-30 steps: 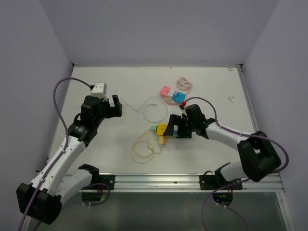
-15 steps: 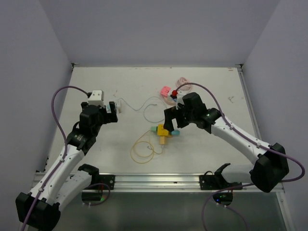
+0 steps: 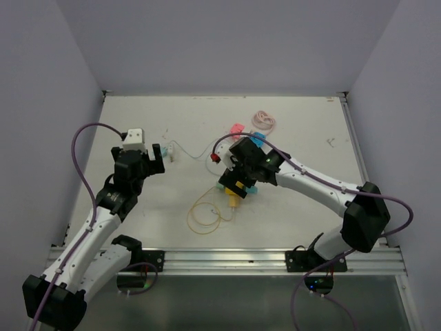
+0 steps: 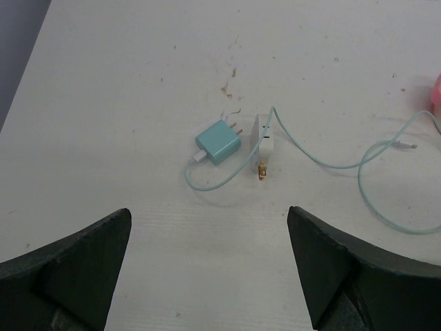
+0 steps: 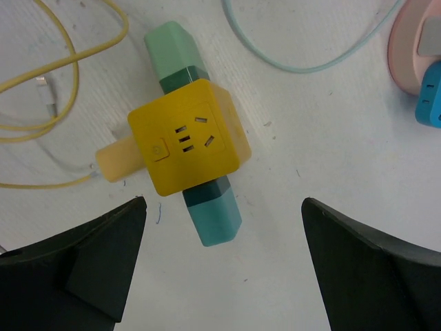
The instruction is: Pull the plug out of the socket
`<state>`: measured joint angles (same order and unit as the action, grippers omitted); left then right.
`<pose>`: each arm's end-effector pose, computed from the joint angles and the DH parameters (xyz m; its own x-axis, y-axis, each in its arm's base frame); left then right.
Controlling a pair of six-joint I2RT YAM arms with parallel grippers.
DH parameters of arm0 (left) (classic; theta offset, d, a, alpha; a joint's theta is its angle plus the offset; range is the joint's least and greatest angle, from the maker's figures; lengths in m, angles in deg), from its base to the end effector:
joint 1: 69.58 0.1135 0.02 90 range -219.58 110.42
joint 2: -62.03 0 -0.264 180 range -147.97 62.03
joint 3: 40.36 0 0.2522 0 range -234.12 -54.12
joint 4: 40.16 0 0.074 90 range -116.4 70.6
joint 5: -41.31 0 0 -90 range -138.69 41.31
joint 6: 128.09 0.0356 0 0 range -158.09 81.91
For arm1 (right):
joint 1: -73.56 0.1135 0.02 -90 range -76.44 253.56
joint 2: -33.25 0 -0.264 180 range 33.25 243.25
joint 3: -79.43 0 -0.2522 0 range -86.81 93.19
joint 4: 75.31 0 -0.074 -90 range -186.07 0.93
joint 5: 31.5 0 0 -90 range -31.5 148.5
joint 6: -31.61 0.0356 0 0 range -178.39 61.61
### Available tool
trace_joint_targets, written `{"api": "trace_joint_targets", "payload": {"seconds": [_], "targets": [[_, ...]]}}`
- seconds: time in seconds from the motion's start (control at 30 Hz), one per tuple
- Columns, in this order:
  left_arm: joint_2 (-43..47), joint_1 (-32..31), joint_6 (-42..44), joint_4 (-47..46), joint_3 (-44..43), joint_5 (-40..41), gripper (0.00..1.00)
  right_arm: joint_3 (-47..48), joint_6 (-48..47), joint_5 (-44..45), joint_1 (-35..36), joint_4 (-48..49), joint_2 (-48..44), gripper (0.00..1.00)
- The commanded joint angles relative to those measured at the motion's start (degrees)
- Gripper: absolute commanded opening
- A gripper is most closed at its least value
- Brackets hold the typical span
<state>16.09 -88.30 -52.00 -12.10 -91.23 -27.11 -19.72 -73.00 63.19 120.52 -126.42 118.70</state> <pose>0.1805 -0.0474 0.2828 -0.3559 -0.1154 -0.9274 -0.1107 0.9906 -0.0808 0.2152 0.2261 0.2660 -0.3698 -0.7644 -0.5281 -0.8167 0.5385 -0.2075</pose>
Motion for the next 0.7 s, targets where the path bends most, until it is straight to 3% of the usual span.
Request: {"api": "trace_joint_targets", "payload": {"seconds": [0.0,0.37,0.67], "targets": [[-0.65,0.35,0.02,-2.35,-0.16,2.41,0.98,5.32,-8.32,2.17,1.29,-5.72,2.17,0.99],[-0.91,0.35,-0.06,-2.26,-0.25,2.50,0.98,12.45,-13.34,-0.73,2.87,-13.63,11.40,0.99],[-1.00,0.35,-0.15,-2.26,-0.25,2.50,0.98,14.91,-13.95,2.78,4.89,-15.92,17.11,0.98]]}}
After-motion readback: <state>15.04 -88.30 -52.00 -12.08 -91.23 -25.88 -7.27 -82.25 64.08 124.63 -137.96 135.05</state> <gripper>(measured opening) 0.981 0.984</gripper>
